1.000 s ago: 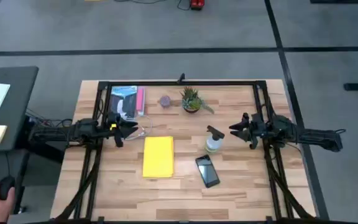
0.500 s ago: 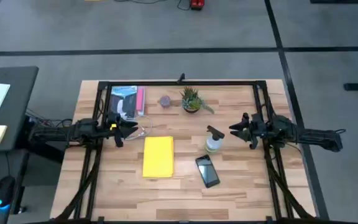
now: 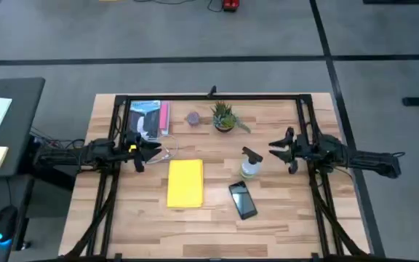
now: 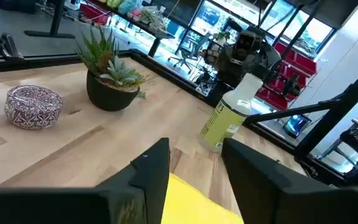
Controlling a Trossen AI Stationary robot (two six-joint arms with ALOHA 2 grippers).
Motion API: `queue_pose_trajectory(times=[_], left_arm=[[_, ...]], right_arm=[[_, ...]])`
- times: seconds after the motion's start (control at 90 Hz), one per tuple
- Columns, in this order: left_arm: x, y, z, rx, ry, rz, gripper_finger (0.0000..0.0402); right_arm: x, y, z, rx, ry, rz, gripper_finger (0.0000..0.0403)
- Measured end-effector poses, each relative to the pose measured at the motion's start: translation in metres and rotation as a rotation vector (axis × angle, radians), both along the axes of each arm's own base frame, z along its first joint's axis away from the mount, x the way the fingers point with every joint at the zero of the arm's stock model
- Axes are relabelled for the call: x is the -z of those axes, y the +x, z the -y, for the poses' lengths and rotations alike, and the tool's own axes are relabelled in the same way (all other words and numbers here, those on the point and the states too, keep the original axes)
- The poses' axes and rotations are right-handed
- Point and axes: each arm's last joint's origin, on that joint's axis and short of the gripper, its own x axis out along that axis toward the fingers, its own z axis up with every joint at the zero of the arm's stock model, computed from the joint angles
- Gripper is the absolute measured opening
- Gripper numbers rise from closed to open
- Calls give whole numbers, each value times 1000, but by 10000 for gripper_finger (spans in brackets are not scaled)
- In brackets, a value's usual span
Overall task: Apply microfiber cloth
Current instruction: Spray the front of the cellphone
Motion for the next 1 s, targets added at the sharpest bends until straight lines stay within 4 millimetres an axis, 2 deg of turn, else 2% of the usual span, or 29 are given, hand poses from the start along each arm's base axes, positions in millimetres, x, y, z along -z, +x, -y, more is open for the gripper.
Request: queue_pose_trajectory(times=[0.122, 0.222, 0.389, 0.456, 0.511, 0.644, 0.767, 0.911, 1.0], left_arm=[[0, 0, 0, 0, 0, 0, 134], [0, 0, 0, 0, 0, 0, 134], [0, 0, 0, 0, 0, 0, 134], [0, 0, 0, 0, 0, 0, 134], [0, 0, 0, 0, 0, 0, 134], [0, 0, 0, -1, 9, -3, 134], [0, 0, 0, -2, 23, -8, 134], [0, 0, 0, -2, 24, -7, 134], [0, 0, 0, -2, 24, -7, 134]], right_arm=[[-5, -1, 3, 62, -158, 27, 132], [-7, -1, 3, 70, -179, 45, 132], [-24, -6, 3, 76, -28, 255, 132], [-32, -9, 2, 38, 53, 353, 132], [-37, -9, 0, -30, 56, 358, 133], [-58, -10, -8, -130, 18, 375, 142], [-76, -1, -15, -199, -26, 298, 149], [-109, 15, -26, -206, -193, 253, 142], [-137, 24, -33, -247, -194, 265, 132]])
